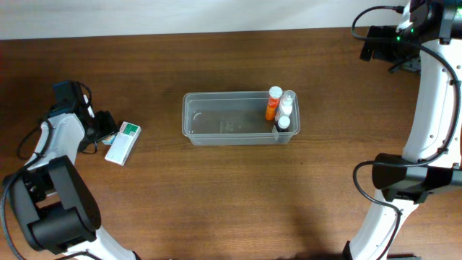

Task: Pack container
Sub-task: 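Move the left gripper over the gold-lidded jar and lower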

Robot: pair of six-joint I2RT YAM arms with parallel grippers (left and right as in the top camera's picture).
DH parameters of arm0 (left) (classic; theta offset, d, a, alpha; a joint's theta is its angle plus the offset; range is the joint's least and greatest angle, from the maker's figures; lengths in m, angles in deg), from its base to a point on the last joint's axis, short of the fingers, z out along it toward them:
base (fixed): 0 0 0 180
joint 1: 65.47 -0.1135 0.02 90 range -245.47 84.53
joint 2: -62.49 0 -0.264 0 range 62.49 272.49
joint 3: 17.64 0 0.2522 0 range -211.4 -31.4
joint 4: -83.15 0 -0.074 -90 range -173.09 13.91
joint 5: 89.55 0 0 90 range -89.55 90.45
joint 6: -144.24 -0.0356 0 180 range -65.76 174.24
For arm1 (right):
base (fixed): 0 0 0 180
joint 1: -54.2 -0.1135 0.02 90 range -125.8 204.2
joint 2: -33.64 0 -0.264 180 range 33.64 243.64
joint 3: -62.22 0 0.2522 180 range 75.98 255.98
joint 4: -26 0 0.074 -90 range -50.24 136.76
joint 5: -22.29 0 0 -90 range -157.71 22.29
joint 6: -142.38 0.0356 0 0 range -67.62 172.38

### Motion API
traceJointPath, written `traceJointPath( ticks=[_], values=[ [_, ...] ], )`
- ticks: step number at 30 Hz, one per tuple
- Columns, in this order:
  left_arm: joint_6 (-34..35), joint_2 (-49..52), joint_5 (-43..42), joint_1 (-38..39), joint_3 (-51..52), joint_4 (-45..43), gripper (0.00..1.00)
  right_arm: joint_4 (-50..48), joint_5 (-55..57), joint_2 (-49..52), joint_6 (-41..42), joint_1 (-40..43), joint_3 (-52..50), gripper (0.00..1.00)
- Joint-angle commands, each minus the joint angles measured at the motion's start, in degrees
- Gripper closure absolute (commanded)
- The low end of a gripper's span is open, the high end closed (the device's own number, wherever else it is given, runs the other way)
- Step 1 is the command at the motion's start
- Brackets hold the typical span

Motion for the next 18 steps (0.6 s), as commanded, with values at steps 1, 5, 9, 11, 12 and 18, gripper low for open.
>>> traceJointPath(
  ticks=[1,5,9,11,12,18],
  values=[
    [0.0,2.0,-0.9,0.0,-1.0,-0.4,0.27,0.3,0.3,-0.3,0.5,0.0,1.1,0.02],
    [0.0,3.7,-1.5,0.0,-1.0,-0.3,0.28,0.3,0.3,-0.3,0.5,0.0,1.1,0.02],
    [0.0,4.2,-1.9,0.0,-1.0,-0.4,0.33,0.3,0.3,-0.3,0.5,0.0,1.1,0.02],
    [0.0,4.2,-1.9,0.0,-1.0,-0.6,0.38,0.3,0.3,-0.3,0.5,0.0,1.1,0.01],
    [0.0,4.2,-1.9,0.0,-1.0,-0.6,0.42,0.3,0.3,-0.3,0.5,0.0,1.1,0.02],
    [0.0,4.2,-1.9,0.0,-1.0,-0.8,0.6,0.3,0.3,-0.3,0.5,0.0,1.1,0.02]
  ],
)
